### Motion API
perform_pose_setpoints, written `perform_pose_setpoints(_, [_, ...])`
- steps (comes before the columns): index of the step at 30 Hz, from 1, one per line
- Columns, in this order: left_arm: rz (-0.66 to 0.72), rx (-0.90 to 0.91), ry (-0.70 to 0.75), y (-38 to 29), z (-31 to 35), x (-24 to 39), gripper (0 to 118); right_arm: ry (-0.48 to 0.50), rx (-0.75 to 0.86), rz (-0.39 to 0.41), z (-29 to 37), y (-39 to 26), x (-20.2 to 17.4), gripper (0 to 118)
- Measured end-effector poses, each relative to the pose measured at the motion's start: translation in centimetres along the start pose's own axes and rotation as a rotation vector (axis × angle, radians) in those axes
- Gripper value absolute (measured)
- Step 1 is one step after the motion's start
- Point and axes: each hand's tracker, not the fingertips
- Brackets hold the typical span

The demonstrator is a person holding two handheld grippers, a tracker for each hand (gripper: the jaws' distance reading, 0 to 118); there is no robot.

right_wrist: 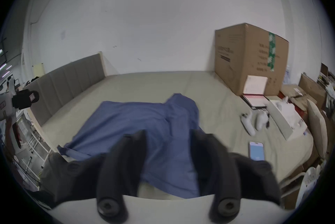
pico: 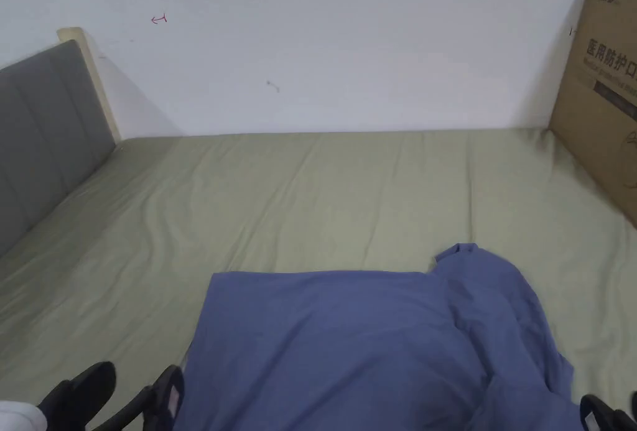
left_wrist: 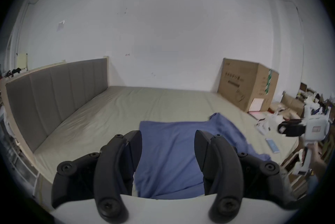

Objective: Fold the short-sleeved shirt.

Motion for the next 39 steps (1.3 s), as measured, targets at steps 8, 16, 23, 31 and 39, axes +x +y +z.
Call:
perform_pose_setpoints(8, [0.0, -0.024, -0.05, -0.4, -0.3, 1.6, 0, 0.019, 0.002, 0.029, -1.0, 0.5, -2.6, 0])
perform_pose_setpoints(16, [0.112, -0.334, 0.068, -3.9, -3.2, -4.3, 45, 0.042, -0.03, -0.027, -1.2, -0.5, -1.7, 0])
perform_pose_setpoints(23, [0.196, -0.685, 0.074, -13.5, -8.1, -9.3, 59, 0.026, -0.103, -0.067, -1.7, -2.3, -0.2, 0])
perform_pose_setpoints(31, [0.202, -0.831, 0.076, -15.9, -10.2, -9.5, 48, -0.023, -0.148, -0.122, -1.3, -3.2, 1.9, 0])
perform_pose_setpoints(39, [0.116, -0.918, 0.073, -16.5, -12.0, -8.0, 8, -0.17, -0.244, -0.137, -0.5, -4.5, 4.9, 5])
